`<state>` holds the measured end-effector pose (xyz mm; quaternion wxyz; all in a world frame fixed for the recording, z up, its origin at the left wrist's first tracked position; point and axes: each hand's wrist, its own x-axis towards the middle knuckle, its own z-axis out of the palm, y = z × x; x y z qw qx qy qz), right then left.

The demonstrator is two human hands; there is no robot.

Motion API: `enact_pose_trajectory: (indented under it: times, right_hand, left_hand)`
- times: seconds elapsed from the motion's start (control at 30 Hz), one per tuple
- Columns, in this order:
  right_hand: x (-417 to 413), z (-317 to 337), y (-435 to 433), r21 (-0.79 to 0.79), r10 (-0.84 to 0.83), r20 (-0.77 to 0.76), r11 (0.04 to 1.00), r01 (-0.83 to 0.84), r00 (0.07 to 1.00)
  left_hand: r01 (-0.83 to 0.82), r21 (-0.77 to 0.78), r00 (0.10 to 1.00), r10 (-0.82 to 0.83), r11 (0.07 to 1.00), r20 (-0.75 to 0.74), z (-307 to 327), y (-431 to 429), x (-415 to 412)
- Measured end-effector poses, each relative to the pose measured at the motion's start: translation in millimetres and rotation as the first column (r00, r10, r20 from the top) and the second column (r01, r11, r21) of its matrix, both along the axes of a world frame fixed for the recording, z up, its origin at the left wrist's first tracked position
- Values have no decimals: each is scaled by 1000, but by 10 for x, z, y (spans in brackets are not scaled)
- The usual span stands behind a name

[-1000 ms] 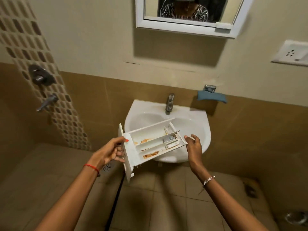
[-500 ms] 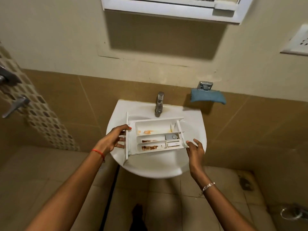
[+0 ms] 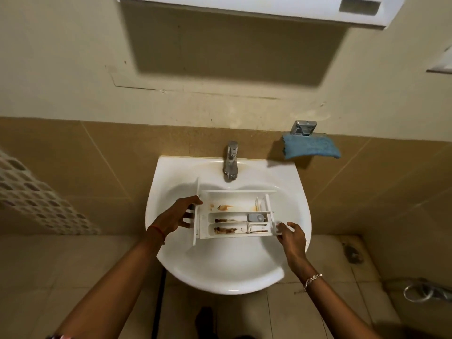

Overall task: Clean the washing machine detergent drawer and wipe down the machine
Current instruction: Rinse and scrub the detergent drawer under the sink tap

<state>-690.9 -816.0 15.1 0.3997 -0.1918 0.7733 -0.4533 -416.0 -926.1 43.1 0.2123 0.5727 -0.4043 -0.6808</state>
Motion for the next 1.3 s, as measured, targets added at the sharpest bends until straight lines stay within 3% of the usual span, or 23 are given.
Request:
enact_pose_trajectory:
  times: [0.3,0.67,0.83,0.93,1.0,1.1,1.3]
  right_hand:
    - [-137,-183,-161,211,169,-94,966,-146,981]
    - [-272,-232,-345,307,349,-70,899,-313,934]
    - [-317,21,-523,414,556,48,745,-523,830]
    - [-269,217,-750,496,699,-5,623,-605,715]
    - [-196,332,-971,389,727,-102,658,-645,679]
    - [16,621,-1300,83,652,-233,753,-653,722]
    - [478,894,-1825,-180,548,-535,670,-721,643]
  left_hand:
    - [13,15,1000,-13,1000,5,-73,-112,-146]
    - [-6,58,998,3,998,64,-215,-229,-294]
    - [-16,63,997,12,998,72,-266,-256,-333]
    - [-17,64,997,12,998,73,-310,-270,-337]
    - [-27,68,997,22,997,68,-327,-275,-343]
    - [-31,72,998,28,997,51,-326,-269,-335]
    - [-21,51,999,19,998,26,-301,-290,-308]
